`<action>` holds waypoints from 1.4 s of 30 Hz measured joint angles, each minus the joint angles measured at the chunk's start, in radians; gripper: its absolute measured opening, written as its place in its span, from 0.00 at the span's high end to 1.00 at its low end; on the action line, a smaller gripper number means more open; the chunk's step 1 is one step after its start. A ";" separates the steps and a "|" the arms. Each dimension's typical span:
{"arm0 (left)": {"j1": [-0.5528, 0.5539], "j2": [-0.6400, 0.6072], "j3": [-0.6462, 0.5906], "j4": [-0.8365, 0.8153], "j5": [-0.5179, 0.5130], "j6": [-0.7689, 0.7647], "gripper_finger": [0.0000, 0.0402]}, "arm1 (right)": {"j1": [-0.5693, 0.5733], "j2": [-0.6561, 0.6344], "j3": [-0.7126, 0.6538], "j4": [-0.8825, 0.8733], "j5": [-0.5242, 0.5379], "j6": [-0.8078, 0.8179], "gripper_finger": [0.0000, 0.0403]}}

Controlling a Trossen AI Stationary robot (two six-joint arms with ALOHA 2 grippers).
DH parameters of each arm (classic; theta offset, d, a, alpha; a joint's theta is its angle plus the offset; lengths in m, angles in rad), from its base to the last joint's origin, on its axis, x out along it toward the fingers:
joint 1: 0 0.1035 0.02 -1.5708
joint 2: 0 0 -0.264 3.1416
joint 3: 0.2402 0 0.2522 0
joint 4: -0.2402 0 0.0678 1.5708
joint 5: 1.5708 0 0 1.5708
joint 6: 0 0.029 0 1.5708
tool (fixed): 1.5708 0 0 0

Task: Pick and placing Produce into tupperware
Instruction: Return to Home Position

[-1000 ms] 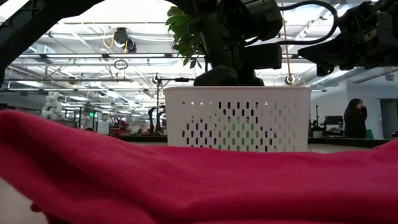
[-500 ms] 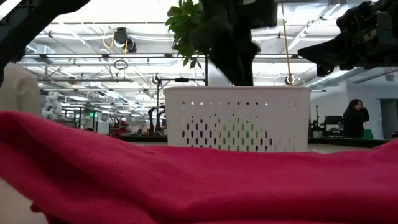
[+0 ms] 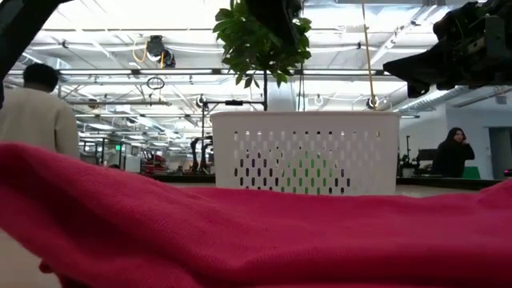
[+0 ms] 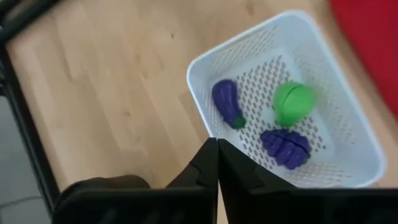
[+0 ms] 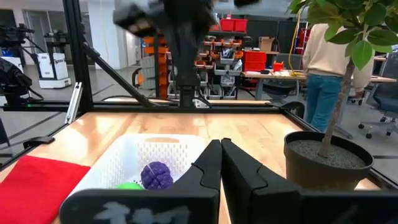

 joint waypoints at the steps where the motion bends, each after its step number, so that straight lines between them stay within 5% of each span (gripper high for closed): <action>1: -0.002 -0.015 0.000 0.000 0.004 0.001 0.99 | 0.000 0.000 0.000 0.000 0.000 0.000 1.00; 10: -0.039 -0.167 -0.008 0.001 0.007 0.000 1.00 | 0.000 0.000 0.000 0.003 0.000 0.001 1.00; 15: -0.062 -0.286 -0.114 0.069 -0.052 -0.009 1.00 | 0.000 0.000 0.000 0.004 0.000 0.001 1.00; 22: -0.047 -0.516 -0.453 0.278 -0.066 -0.016 1.00 | 0.000 0.001 0.000 0.012 0.000 0.012 1.00; 31: 0.092 -0.787 -0.988 0.787 0.215 -0.079 1.00 | 0.000 0.001 0.000 0.016 0.000 0.019 1.00; 42: 0.089 -1.103 -1.296 0.963 0.207 -0.105 1.00 | 0.000 -0.021 0.000 0.042 0.000 0.075 1.00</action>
